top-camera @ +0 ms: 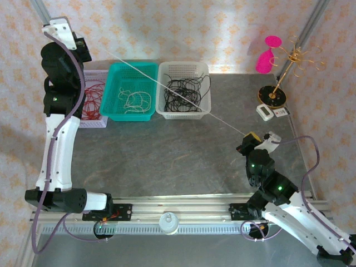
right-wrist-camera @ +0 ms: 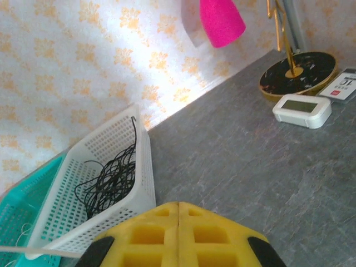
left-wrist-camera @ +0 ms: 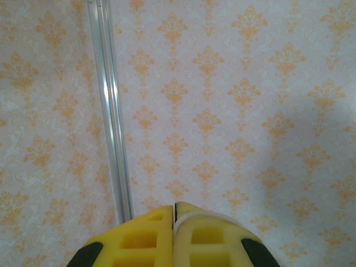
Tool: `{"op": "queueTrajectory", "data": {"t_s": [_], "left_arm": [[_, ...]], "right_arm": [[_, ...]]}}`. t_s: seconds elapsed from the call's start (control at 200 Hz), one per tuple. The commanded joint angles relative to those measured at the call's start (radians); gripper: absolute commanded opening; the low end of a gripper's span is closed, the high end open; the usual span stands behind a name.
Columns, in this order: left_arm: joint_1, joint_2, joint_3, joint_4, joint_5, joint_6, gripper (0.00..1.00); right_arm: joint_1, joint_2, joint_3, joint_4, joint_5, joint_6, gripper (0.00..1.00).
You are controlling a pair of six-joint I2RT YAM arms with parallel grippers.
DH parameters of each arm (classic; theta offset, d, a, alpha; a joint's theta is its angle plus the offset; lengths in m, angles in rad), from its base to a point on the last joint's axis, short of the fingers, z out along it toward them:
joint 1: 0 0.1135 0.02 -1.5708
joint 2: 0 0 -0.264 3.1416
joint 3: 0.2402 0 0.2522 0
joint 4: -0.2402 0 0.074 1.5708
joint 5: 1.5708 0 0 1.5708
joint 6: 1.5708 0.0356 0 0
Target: Untangle the cables
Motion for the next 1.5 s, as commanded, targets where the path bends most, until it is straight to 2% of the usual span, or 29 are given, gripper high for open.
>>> {"op": "queueTrajectory", "data": {"t_s": [0.0,0.05,0.07,0.13,0.165,0.245,0.37,0.651,1.251,1.391,1.492], "left_arm": [[0.042,0.011,0.015,0.020,0.020,-0.036,0.00],[0.042,0.016,0.015,0.021,0.051,-0.037,0.00],[0.042,0.017,0.015,0.024,0.070,-0.037,0.00],[0.042,0.020,0.004,0.036,0.122,-0.039,0.00],[0.042,0.022,0.006,0.039,0.130,-0.046,0.00],[0.042,0.030,0.012,0.042,0.160,-0.048,0.00],[0.042,0.041,0.016,0.058,0.231,-0.048,0.00],[0.042,0.112,0.092,0.058,0.239,-0.027,0.00],[0.041,0.257,0.267,0.068,0.315,-0.126,0.00],[0.039,0.251,0.347,0.050,0.335,-0.138,0.00],[0.040,0.228,0.404,0.038,0.309,-0.118,0.00]], "right_arm": [[-0.004,-0.012,0.012,-0.056,0.061,-0.078,0.00],[-0.004,-0.013,-0.006,0.029,-0.059,-0.173,0.00],[-0.004,-0.012,-0.016,0.072,-0.153,-0.217,0.00],[-0.004,0.011,-0.049,0.179,-0.390,-0.278,0.27],[-0.004,0.037,-0.063,0.229,-0.480,-0.284,0.39],[-0.004,0.114,-0.058,0.273,-0.564,-0.279,0.46],[-0.004,0.207,-0.046,0.343,-0.631,-0.268,0.46],[-0.004,0.280,-0.024,0.395,-0.659,-0.271,0.47],[-0.004,0.294,-0.038,0.395,-0.663,-0.250,0.46],[-0.004,0.303,-0.038,0.402,-0.659,-0.248,0.46],[-0.004,0.317,-0.035,0.408,-0.656,-0.252,0.46]]}}
